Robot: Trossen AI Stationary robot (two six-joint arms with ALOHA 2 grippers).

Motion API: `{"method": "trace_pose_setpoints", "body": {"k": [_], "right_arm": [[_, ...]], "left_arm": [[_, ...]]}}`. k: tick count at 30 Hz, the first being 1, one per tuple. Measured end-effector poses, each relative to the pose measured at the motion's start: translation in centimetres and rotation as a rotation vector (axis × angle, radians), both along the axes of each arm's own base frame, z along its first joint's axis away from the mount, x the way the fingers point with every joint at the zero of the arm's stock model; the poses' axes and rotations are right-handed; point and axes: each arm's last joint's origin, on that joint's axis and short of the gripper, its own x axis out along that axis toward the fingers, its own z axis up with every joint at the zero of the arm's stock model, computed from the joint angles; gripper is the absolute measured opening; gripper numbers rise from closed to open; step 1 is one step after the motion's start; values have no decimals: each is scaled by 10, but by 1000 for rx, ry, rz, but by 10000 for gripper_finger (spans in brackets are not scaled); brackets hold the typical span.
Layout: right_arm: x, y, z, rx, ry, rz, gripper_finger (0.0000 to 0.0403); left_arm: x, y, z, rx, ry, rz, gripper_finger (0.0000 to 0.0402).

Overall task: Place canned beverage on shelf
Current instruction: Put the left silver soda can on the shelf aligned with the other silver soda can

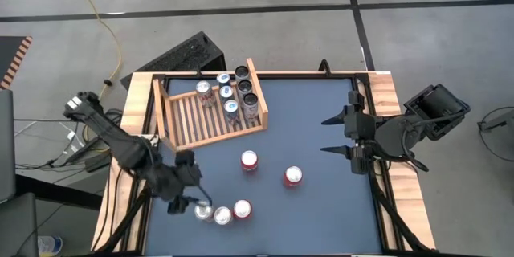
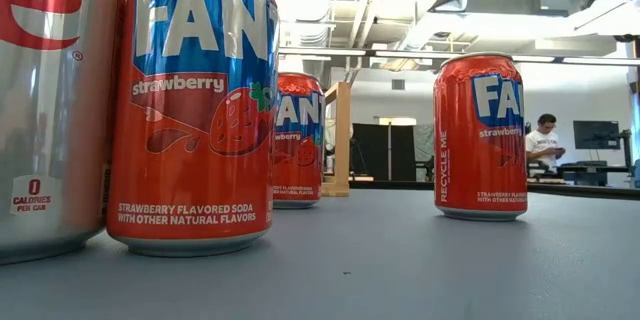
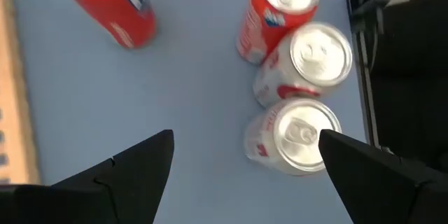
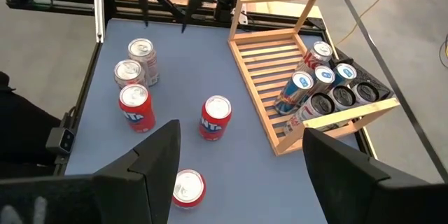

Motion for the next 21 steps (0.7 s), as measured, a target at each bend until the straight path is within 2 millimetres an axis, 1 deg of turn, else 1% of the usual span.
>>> {"method": "trace_pose_setpoints", "body": {"k": [4, 8, 14, 18, 21], "right_arm": [[2, 1, -1, 2, 4, -5, 276], [7, 5, -4, -3, 18, -1, 276], [15, 12, -9, -11, 44, 11, 276], [22, 16, -13, -17, 67, 25, 276], [22, 17, -14, -19, 69, 28, 276]], "left_arm": [[6, -21, -11, 10, 42, 9, 343], [12, -37, -16, 57, 41, -7, 343], [22, -61, -20, 76, 52, -40, 343], [26, -67, -27, 85, 82, -56, 343], [26, -70, -30, 69, 101, -55, 343]]}}
